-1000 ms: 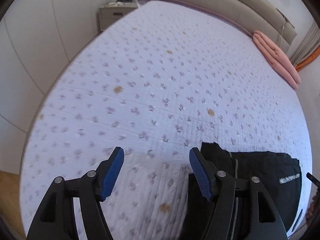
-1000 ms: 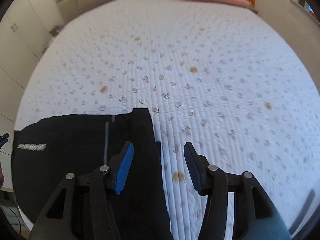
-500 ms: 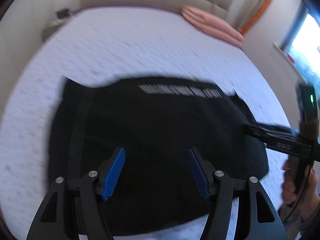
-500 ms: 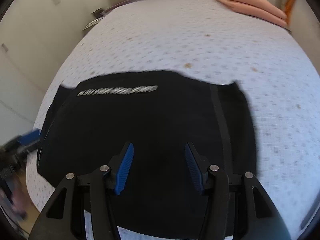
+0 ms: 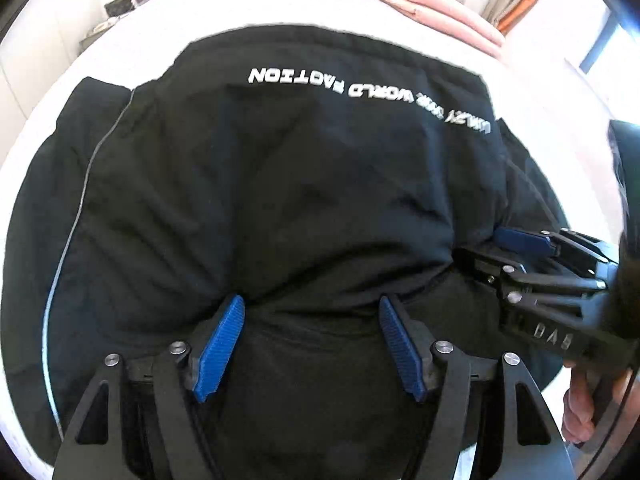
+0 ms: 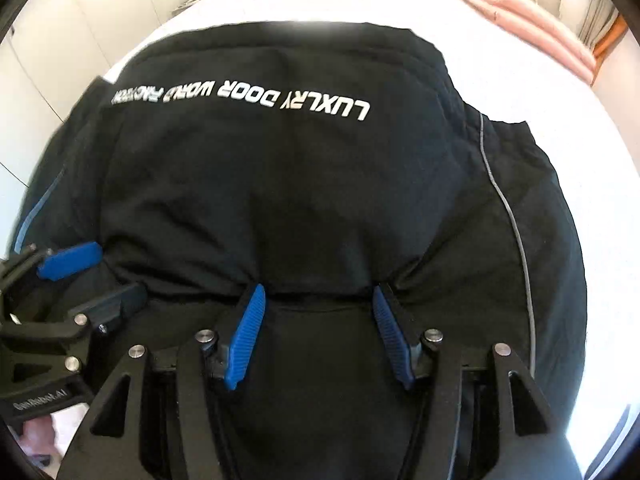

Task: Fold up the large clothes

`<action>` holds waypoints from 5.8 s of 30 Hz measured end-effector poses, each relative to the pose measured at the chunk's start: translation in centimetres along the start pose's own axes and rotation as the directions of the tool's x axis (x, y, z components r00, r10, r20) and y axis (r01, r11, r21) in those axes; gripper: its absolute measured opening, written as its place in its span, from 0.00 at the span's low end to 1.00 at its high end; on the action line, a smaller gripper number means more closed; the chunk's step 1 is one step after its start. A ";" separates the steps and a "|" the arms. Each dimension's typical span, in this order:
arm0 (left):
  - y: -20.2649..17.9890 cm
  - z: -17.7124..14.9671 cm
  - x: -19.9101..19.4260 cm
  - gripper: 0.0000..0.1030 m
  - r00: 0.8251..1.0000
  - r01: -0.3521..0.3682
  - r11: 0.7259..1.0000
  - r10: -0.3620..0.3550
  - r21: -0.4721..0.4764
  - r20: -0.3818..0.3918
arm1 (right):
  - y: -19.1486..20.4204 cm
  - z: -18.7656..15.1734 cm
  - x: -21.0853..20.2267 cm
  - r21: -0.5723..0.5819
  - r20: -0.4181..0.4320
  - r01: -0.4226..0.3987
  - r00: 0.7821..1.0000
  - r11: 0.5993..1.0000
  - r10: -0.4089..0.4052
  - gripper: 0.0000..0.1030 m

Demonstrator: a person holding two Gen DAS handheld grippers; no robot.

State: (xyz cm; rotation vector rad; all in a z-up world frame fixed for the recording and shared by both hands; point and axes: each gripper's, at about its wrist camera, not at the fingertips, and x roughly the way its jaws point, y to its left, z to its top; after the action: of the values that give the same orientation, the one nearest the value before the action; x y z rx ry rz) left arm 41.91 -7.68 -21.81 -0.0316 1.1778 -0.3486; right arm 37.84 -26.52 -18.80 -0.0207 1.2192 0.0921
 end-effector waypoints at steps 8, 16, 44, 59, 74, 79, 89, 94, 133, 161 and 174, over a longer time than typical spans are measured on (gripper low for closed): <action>4.5 2.8 -5.1 0.69 0.991 0.108 0.980 -0.092 -0.170 0.100 | 1.2 5.9 -5.0 -0.017 0.131 -0.007 0.991 1.000 0.009 0.58; 6.3 2.4 0.1 0.71 0.995 -0.104 0.987 0.105 -0.124 -0.002 | 0.4 7.6 3.2 0.055 -0.016 -0.083 0.996 0.995 0.084 0.57; 15.0 -3.1 -7.2 0.71 0.979 -0.203 0.955 0.206 -0.214 -0.009 | -8.3 -4.0 -5.6 0.111 -0.080 -0.099 0.991 0.989 0.108 0.58; 24.1 0.3 -4.5 0.75 0.994 0.030 0.953 -0.059 -0.300 -0.088 | -24.0 -5.1 -0.9 0.436 -0.049 -0.248 0.953 0.865 0.298 0.88; 28.9 -0.4 0.4 0.75 0.914 0.334 0.812 -0.404 -0.479 -0.047 | -26.8 -3.8 3.4 0.456 -0.012 -0.454 0.857 0.765 0.516 1.00; 27.8 -1.1 1.8 0.75 0.865 0.412 0.789 -0.496 -0.456 -0.077 | -25.7 -4.2 3.7 0.416 -0.047 -0.541 0.790 0.731 0.611 1.00; 28.6 -1.9 5.2 0.75 0.747 0.553 0.648 -0.664 -0.524 -0.032 | -21.9 -2.3 5.3 0.310 0.002 -0.702 0.675 0.642 0.738 0.97; 27.4 -2.1 5.7 0.71 0.783 0.531 0.683 -0.622 -0.502 -0.018 | -22.0 -1.5 5.9 0.339 0.052 -0.720 0.657 0.605 0.752 0.88; 22.2 -19.5 -9.8 0.31 0.846 0.525 0.766 -0.518 -0.371 0.126 | -11.1 -6.5 0.2 0.180 -0.013 -0.398 0.913 0.900 0.407 0.43; 8.0 -22.6 -20.1 0.50 0.982 -0.034 0.999 0.036 -0.011 0.187 | -1.5 -13.5 -4.7 0.226 0.089 0.069 0.992 0.972 -0.091 0.67; 6.0 -23.6 -17.7 0.44 0.986 -0.133 0.990 0.127 0.052 0.105 | -2.7 -15.2 -3.2 0.293 0.001 0.070 0.997 0.954 -0.073 0.69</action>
State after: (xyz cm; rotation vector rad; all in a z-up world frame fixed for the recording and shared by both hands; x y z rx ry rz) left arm 16.03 6.69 -16.36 0.0776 1.0628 -0.2633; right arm 22.72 -30.44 -21.17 0.1942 1.2089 -0.1523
